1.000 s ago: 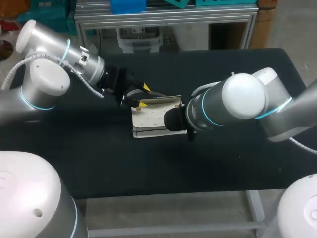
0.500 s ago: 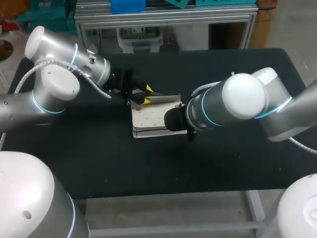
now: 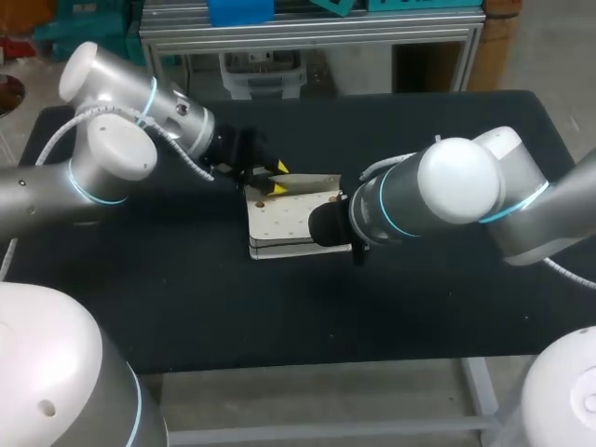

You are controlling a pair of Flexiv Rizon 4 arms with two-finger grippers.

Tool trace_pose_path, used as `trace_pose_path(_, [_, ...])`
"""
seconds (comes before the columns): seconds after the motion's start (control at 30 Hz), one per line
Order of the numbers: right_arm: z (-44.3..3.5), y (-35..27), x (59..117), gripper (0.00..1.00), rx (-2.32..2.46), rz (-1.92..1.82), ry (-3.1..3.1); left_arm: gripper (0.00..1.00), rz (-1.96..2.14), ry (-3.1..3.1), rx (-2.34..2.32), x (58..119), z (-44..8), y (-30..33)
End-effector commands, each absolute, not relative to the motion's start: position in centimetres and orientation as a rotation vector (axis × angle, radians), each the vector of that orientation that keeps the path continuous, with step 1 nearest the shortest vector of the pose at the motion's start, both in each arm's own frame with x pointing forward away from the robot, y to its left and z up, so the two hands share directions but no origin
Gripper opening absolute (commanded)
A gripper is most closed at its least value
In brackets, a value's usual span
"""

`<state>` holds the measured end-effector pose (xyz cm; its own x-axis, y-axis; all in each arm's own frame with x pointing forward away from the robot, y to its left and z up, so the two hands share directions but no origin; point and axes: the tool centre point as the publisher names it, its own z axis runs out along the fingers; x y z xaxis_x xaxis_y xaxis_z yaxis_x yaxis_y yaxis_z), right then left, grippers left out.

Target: Pick up the bag, open it, inspect its contents, close it, and place it on the opposite side

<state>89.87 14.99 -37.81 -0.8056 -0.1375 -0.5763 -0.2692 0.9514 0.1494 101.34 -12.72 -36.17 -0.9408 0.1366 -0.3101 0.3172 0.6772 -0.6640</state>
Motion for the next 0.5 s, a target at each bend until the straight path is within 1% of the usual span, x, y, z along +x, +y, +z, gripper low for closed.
trace_pose_path(0.03, [-38.1, 14.82, 89.75, 0.0, -0.287, 0.304, 2.507, 0.18, -1.109, 2.674, 0.367, 101.93, -36.57, -13.04])
trace_pose_path(0.07, [-38.1, 14.82, 89.75, 0.0, -0.287, 0.304, 2.507, 0.0, -1.109, 2.677, 0.366, 101.97, -36.65, -13.05])
trace_pose_path(0.5, [-37.65, 14.85, 89.66, 0.0, -0.288, 0.314, 2.514, 0.0, -1.148, 2.672, 0.345, 101.82, -35.96, -12.38])
